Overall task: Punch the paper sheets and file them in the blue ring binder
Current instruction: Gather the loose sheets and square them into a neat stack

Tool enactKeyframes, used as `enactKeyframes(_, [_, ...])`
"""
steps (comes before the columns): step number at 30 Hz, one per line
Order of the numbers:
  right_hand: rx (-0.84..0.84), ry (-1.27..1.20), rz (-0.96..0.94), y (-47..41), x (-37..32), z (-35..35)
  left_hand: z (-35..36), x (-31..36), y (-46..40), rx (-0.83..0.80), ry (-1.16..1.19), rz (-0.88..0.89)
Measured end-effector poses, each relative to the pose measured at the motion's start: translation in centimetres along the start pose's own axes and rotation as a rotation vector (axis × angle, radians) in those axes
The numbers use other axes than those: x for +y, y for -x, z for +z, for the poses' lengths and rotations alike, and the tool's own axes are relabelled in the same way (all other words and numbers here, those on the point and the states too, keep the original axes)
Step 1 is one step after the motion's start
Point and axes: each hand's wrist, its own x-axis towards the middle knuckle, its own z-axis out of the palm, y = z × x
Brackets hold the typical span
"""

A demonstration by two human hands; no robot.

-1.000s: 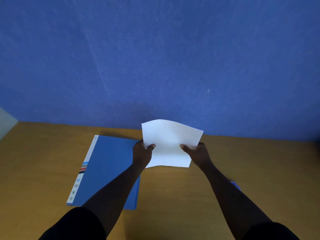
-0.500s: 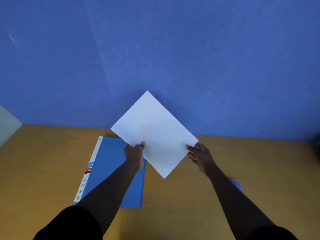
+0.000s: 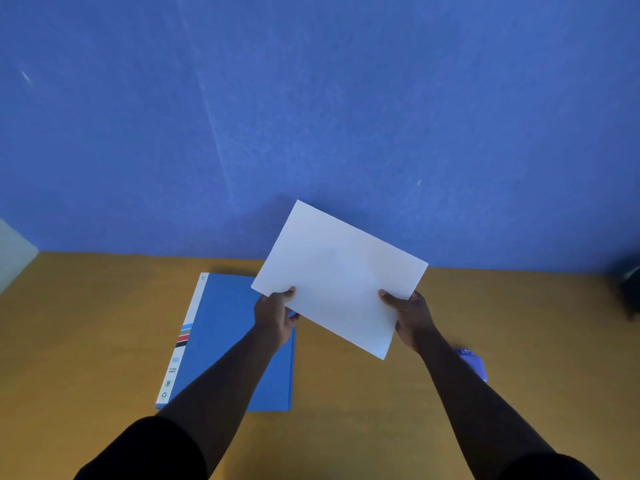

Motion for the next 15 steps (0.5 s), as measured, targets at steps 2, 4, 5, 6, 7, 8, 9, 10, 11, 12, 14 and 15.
enactKeyframes(2, [0.011, 0.062, -0.003, -0.3, -0.4, -1.1, -0.9, 1.2, -0.5, 0.024, -0.032, 0.038])
enactKeyframes(4, [0.03, 0.125, -0.007, -0.5, -1.0, -2.1, -1.7, 2.5, -1.0, 0.033, -0.118, 0.079])
enactKeyframes(5, [0.037, 0.152, -0.008, -0.6, -1.2, -2.5, -2.0, 3.0, -1.3, 0.025, -0.184, 0.1])
enactKeyframes(6, [0.039, 0.179, -0.01, -0.8, -1.4, -2.8, -2.2, 3.4, -1.3, 0.007, -0.272, 0.121])
enactKeyframes(7, [0.034, 0.216, -0.018, -0.9, -1.6, -3.0, -2.3, 3.8, -1.2, -0.027, -0.391, 0.142])
enactKeyframes(8, [0.029, 0.26, -0.028, -0.9, -1.7, -3.1, -2.4, 3.9, -1.3, -0.063, -0.523, 0.159])
enactKeyframes(9, [0.025, 0.305, -0.034, -1.0, -1.8, -3.1, -2.2, 3.9, -1.4, -0.095, -0.652, 0.177])
enactKeyframes(10, [0.023, 0.351, -0.04, -1.0, -1.8, -3.1, -2.1, 3.7, -1.6, -0.112, -0.75, 0.206])
enactKeyframes(11, [0.019, 0.392, -0.051, -0.9, -1.8, -3.1, -2.0, 3.4, -1.8, -0.114, -0.821, 0.244])
enactKeyframes(12, [0.016, 0.428, -0.062, -0.8, -1.6, -3.0, -1.8, 3.0, -1.9, -0.104, -0.865, 0.29])
enactKeyframes(14, [0.029, 0.458, -0.079, -0.9, -0.9, -3.2, -1.3, 2.0, -1.7, -0.066, -0.924, 0.38])
enactKeyframes(15, [0.047, 0.451, -0.084, -1.0, -0.6, -3.3, -0.9, 1.5, -1.5, -0.059, -0.926, 0.427])
